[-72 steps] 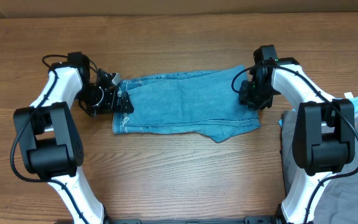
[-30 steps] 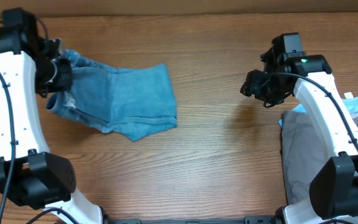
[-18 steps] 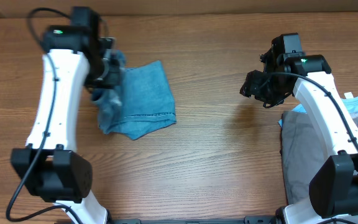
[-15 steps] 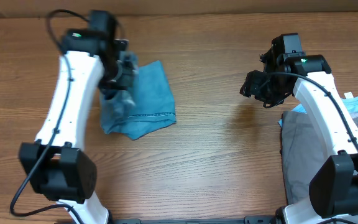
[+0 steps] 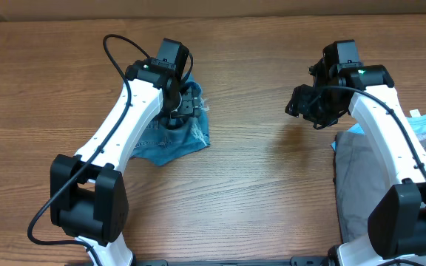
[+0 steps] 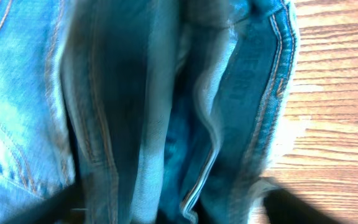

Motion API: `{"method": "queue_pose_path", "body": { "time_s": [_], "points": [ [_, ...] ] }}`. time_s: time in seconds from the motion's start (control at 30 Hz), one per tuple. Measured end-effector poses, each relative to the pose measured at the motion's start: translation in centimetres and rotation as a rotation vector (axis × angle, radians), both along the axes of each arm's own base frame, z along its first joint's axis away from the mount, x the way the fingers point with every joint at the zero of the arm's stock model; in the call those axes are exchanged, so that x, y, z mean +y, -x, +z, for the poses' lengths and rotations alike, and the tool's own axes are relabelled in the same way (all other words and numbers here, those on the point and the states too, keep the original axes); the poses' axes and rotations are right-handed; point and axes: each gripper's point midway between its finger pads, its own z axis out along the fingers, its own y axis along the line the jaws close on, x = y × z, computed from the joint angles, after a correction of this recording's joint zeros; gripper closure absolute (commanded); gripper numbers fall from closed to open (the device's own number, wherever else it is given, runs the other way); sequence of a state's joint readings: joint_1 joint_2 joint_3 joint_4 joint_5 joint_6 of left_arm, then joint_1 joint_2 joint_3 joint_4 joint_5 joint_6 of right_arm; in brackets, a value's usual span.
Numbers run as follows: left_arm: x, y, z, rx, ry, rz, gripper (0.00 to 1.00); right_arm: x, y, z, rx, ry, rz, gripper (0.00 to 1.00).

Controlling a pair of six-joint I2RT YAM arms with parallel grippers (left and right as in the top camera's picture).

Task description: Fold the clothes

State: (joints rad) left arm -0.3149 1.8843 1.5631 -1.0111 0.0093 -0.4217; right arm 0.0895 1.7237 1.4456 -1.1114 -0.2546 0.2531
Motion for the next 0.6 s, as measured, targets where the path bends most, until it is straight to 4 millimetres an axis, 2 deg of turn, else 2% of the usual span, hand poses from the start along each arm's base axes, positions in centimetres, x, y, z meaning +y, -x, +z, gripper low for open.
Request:
{"method": "queue_pose_path", "body": {
  "time_s": [0.13, 0.27, 0.33, 0.37, 0.47, 0.53, 0.57, 0.6],
  "points": [
    [0.7, 1.1, 0.7, 0.061, -0.012, 0.029, 0.00, 0.0, 0.1, 0.0, 0.004, 0.002, 0.008, 0.41],
    [2.6, 0.0, 4.7, 0.044, -0.005, 0.079, 0.00, 0.2, 0.0, 0.1, -0.007, -0.008, 0.021, 0.41],
    [4.5, -1.1, 7.3, -0.003, -0.006, 0.116, 0.00, 0.9, -0.3, 0.4, -0.029, -0.046, 0.050, 0.43],
    [5.5, -1.8, 8.5, -0.033, -0.007, 0.132, 0.04, 1.5, -0.5, 0.7, -0.043, -0.079, 0.071, 0.43],
    [8.7, -2.8, 10.3, -0.085, -0.019, 0.171, 0.33, 3.9, -1.3, 2.0, -0.106, -0.204, 0.145, 0.48],
    [10.7, -2.7, 10.0, -0.074, -0.034, 0.191, 0.51, 6.0, -1.8, 3.2, -0.164, -0.295, 0.206, 0.53],
    [11.6, -2.5, 9.5, -0.061, -0.040, 0.199, 0.57, 7.1, -2.1, 3.9, -0.193, -0.333, 0.237, 0.54],
    [11.8, -2.5, 9.2, -0.054, -0.036, 0.206, 0.57, 8.5, -2.3, 4.6, -0.227, -0.376, 0.276, 0.54]
  ]
}}
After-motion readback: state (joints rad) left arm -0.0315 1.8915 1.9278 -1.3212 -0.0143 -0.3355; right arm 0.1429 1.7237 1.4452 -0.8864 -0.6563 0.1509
